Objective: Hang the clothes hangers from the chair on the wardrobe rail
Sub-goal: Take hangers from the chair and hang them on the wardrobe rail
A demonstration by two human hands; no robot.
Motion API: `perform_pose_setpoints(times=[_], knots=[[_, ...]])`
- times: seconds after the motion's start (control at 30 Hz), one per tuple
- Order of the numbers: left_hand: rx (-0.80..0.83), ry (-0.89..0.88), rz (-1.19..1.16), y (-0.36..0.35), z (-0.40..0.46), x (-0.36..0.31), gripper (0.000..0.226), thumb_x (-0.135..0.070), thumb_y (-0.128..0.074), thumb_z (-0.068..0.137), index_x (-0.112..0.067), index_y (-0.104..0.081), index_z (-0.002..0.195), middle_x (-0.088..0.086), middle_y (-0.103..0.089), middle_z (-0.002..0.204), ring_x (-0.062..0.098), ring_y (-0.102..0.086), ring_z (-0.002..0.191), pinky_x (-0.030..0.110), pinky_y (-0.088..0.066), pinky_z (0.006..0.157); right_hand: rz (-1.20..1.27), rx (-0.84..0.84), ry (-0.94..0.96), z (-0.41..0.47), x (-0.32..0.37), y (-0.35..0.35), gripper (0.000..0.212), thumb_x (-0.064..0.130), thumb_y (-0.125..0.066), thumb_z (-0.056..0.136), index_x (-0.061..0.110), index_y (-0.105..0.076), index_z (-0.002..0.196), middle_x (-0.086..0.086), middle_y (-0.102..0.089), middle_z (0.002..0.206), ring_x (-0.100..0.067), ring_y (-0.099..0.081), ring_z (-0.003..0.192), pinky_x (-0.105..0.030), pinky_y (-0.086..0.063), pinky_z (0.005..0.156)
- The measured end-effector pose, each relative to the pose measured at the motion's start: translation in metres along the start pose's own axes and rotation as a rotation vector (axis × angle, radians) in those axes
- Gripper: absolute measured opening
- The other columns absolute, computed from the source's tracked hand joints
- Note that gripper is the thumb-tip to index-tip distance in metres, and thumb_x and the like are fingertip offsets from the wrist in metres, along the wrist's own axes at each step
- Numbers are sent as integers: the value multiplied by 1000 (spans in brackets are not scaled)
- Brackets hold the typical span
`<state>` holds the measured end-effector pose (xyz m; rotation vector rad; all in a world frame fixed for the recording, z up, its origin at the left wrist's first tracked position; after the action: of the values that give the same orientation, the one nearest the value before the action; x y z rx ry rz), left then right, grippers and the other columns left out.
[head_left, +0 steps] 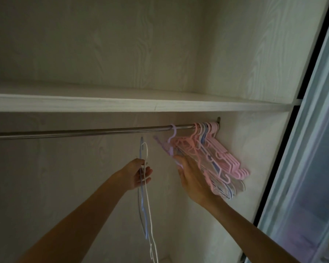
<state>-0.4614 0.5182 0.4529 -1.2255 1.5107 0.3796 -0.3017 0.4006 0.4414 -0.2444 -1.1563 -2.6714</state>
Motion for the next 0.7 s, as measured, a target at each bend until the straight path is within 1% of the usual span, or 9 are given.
perform_pose_setpoints(times=[0.07,0.13,0.23,0.33,0.4,0.5,0.57,0.63,0.7], knots=[[7,-5,13,-2,3,-3,29,-18,-45,94,-11,-51,67,2,-59,43,10,-62,37,31,-46,67,120,52,-87,-5,-7,1,43,29,-38,95,17,-38,136,-17,-54,123,-30,-54,111,-27,-41,94],[14,-13,25,-3,5,-7,28,-17,-44,95,-11,-51,68,2,-59,40,10,-62,37,31,-45,67,116,56,-102,-3,-12,8,52,43,-32,91,18,-39,136,-18,-58,117,-31,-54,108,-34,-41,99],[14,-22,25,-5,10,-14,27,-18,-45,95,-12,-50,69,1,-57,39,9,-62,37,31,-45,68,52,-56,-10,24,-22,25,41,36,-37,94,16,-51,127,-6,-58,121,-22,-51,112,-37,-41,98],[3,-15,31,-10,18,-19,25,-18,-47,93,-12,-49,69,0,-58,40,9,-63,38,31,-46,68,6,-121,-85,78,-29,33,35,20,-46,94,10,-50,127,-13,-55,126,-29,-51,113,-34,-42,93],[-7,-6,40,-13,24,-18,24,-18,-49,92,-12,-50,69,0,-60,42,9,-63,38,31,-47,67,-47,-49,-120,112,-29,26,40,22,-46,96,13,-44,135,-12,-48,136,-29,-46,122,-34,-37,99],[-15,7,50,-16,32,-14,24,-17,-50,92,-11,-52,69,2,-62,49,9,-64,40,31,-47,66,-161,29,93,142,-26,9,42,26,-45,97,17,-43,138,-8,-48,141,-29,-44,129,-39,-34,107],[-23,11,49,-17,35,-12,24,-16,-49,92,-11,-52,69,4,-61,62,12,-65,47,32,-48,66,-308,140,246,151,-33,-4,44,24,-43,96,16,-42,139,-7,-45,143,-28,-41,133,-41,-25,113],[-26,11,57,-19,37,-14,23,-16,-48,93,-11,-52,70,5,-57,73,12,-65,48,32,-48,67,-441,205,308,154,-44,-6,48,26,-44,97,15,-35,143,-7,-39,148,-27,-34,137,-41,-17,115],[-28,11,54,-19,40,-13,24,-15,-47,93,-11,-51,70,6,-55,75,10,-64,40,32,-48,67,-462,202,306,155,-57,-5,52,30,-48,95,13,-36,142,-9,-40,147,-27,-35,136,-40,-17,115]])
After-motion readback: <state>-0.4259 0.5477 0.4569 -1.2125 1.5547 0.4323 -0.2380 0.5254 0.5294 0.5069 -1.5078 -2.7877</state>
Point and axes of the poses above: each hand's wrist, its own z-axis towards the middle knuckle, its own y-axis out of the back of the hand, x = y × z, the point moved 1 cm from there along z, towards the middle knuckle
